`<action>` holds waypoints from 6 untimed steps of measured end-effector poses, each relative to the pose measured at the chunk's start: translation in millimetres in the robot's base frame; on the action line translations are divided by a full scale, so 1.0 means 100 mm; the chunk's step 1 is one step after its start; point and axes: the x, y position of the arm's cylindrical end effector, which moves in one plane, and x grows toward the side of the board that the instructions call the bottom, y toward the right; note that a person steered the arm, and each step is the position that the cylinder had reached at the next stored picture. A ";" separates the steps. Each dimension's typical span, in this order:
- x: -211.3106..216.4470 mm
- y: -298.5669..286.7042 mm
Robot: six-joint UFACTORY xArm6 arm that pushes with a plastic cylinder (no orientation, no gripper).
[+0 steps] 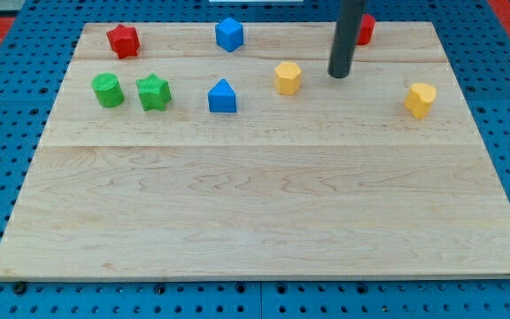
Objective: Place the yellow hexagon towards the bottom of the green star
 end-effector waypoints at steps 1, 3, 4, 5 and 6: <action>-0.11 -0.42; 0.69 -1.49; 1.03 -1.81; 1.22 -1.93; 1.67 -1.89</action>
